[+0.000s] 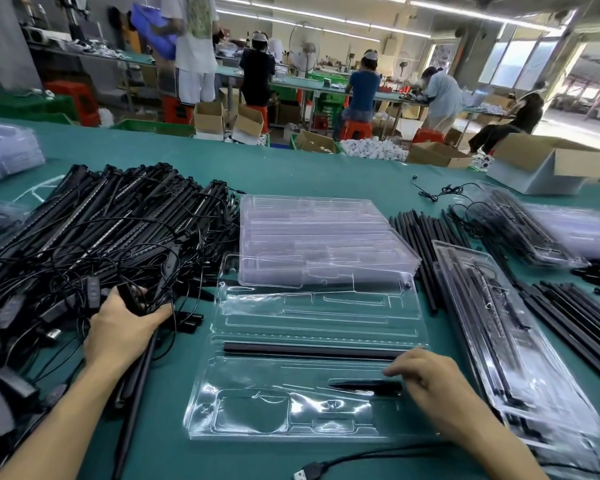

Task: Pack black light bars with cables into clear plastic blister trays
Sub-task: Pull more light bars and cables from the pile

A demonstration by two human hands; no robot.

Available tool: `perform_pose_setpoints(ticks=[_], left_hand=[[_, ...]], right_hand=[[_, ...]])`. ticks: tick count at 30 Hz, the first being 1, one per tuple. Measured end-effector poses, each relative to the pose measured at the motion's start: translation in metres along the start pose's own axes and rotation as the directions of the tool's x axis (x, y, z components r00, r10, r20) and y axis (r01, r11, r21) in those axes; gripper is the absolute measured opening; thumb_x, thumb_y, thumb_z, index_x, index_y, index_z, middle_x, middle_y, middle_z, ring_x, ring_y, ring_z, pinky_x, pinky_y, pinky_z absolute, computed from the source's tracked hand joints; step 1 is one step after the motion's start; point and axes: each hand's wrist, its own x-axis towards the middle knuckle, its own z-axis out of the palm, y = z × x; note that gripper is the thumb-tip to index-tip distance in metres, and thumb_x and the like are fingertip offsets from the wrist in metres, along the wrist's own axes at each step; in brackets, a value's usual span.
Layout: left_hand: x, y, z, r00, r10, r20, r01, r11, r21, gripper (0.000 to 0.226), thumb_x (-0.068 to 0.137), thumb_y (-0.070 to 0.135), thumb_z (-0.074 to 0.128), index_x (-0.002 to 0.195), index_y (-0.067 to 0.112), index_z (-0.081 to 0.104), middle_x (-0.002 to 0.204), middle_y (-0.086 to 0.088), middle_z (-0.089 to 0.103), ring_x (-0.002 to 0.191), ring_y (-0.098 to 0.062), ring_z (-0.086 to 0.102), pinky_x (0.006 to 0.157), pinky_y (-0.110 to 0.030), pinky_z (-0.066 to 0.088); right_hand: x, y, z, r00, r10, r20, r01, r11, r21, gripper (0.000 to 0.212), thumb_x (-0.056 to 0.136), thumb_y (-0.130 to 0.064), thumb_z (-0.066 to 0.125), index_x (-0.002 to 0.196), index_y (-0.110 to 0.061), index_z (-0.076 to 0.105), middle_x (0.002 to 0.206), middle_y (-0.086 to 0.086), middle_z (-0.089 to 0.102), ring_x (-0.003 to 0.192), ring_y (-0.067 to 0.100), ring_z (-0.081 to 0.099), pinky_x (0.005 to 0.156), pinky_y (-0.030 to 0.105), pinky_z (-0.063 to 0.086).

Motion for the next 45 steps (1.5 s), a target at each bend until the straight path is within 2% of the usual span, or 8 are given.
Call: perform_pose_setpoints(ticks=[8, 14, 18, 21, 28, 36, 41, 45], left_hand=[[-0.012, 0.033, -0.017, 0.976, 0.207, -0.064, -0.207, 0.978, 0.002, 0.033, 0.071, 0.033, 0.087, 0.085, 0.030, 0.058, 0.068, 0.012, 0.062, 0.063, -0.013, 0.058, 0.058, -0.027, 0.042], [-0.042, 0.117, -0.051, 0.779, 0.627, 0.008, -0.614, 0.765, -0.196, 0.043, 0.065, 0.034, 0.085, 0.101, 0.020, 0.065, 0.087, 0.018, 0.065, 0.075, 0.006, 0.064, 0.065, -0.010, 0.052], [-0.071, 0.156, -0.044, 0.601, 0.790, 0.123, -0.685, 0.588, -0.430, 0.041, 0.066, 0.028, 0.091, 0.099, 0.013, 0.071, 0.090, 0.005, 0.074, 0.078, -0.015, 0.071, 0.071, -0.038, 0.059], [-0.086, 0.159, -0.027, 0.523, 0.837, 0.164, -0.730, 0.539, -0.420, 0.030, 0.072, 0.023, 0.079, 0.099, 0.012, 0.073, 0.087, -0.001, 0.073, 0.077, -0.028, 0.070, 0.066, -0.045, 0.056], [-0.095, 0.142, -0.014, 0.412, 0.910, 0.050, -0.886, 0.413, -0.213, 0.024, 0.079, 0.024, 0.075, 0.101, 0.015, 0.073, 0.093, 0.008, 0.070, 0.082, -0.013, 0.066, 0.070, -0.031, 0.054], [-0.072, 0.093, -0.005, 0.591, 0.805, 0.048, -0.787, 0.588, -0.187, 0.025, 0.094, 0.040, 0.056, 0.088, 0.019, 0.068, 0.088, 0.013, 0.062, 0.082, -0.014, 0.059, 0.068, -0.040, 0.050], [-0.062, 0.071, 0.006, 0.864, 0.478, 0.156, -0.378, 0.823, -0.424, 0.040, 0.075, 0.068, 0.066, 0.079, 0.028, 0.068, 0.072, 0.007, 0.067, 0.066, -0.007, 0.061, 0.064, -0.026, 0.048], [-0.050, 0.061, 0.004, 0.841, 0.307, 0.446, -0.138, 0.918, -0.372, 0.047, 0.051, 0.064, 0.083, 0.082, 0.031, 0.070, 0.079, -0.002, 0.072, 0.072, -0.010, 0.064, 0.075, -0.036, 0.051]], right_hand=[[0.001, 0.001, 0.011, 0.998, -0.036, 0.043, 0.036, 0.999, 0.001, 0.035, 0.086, -0.009, 0.064, 0.094, -0.041, 0.073, 0.097, -0.028, 0.059, 0.098, -0.005, 0.054, 0.092, 0.023, 0.045], [0.016, -0.047, 0.006, 0.971, -0.020, -0.240, 0.092, 0.951, 0.294, 0.028, 0.088, -0.019, 0.071, 0.097, -0.045, 0.062, 0.095, -0.023, 0.067, 0.098, -0.003, 0.061, 0.084, 0.024, 0.051], [0.039, -0.108, -0.007, 1.000, -0.016, 0.011, -0.003, 0.440, 0.898, 0.054, 0.075, -0.046, 0.073, 0.124, -0.036, 0.055, 0.110, -0.008, 0.071, 0.099, 0.015, 0.069, 0.078, 0.025, 0.055], [0.049, -0.138, -0.018, 0.998, -0.040, 0.057, -0.056, 0.025, 0.998, 0.048, 0.063, -0.038, 0.087, 0.106, -0.031, 0.068, 0.104, 0.004, 0.074, 0.083, 0.024, 0.073, 0.075, 0.037, 0.059], [0.046, -0.139, -0.025, 0.999, -0.044, -0.019, 0.024, 0.112, 0.993, 0.036, 0.066, -0.027, 0.081, 0.100, -0.019, 0.072, 0.100, 0.018, 0.069, 0.093, 0.031, 0.070, 0.075, 0.038, 0.058], [0.048, -0.101, -0.017, 0.977, 0.208, -0.038, 0.060, -0.102, 0.993, 0.035, 0.067, 0.004, 0.070, 0.099, -0.008, 0.058, 0.087, 0.014, 0.066, 0.083, 0.027, 0.071, 0.070, 0.035, 0.059], [0.050, -0.097, -0.018, 0.979, 0.190, -0.076, 0.110, -0.180, 0.977, 0.034, 0.070, 0.004, 0.067, 0.099, -0.012, 0.059, 0.089, 0.008, 0.070, 0.090, 0.028, 0.071, 0.074, 0.036, 0.058], [0.054, -0.101, -0.018, 0.974, 0.212, -0.079, 0.123, -0.206, 0.971, 0.028, 0.073, 0.002, 0.066, 0.097, -0.009, 0.058, 0.091, 0.010, 0.069, 0.091, 0.027, 0.070, 0.076, 0.037, 0.059]])
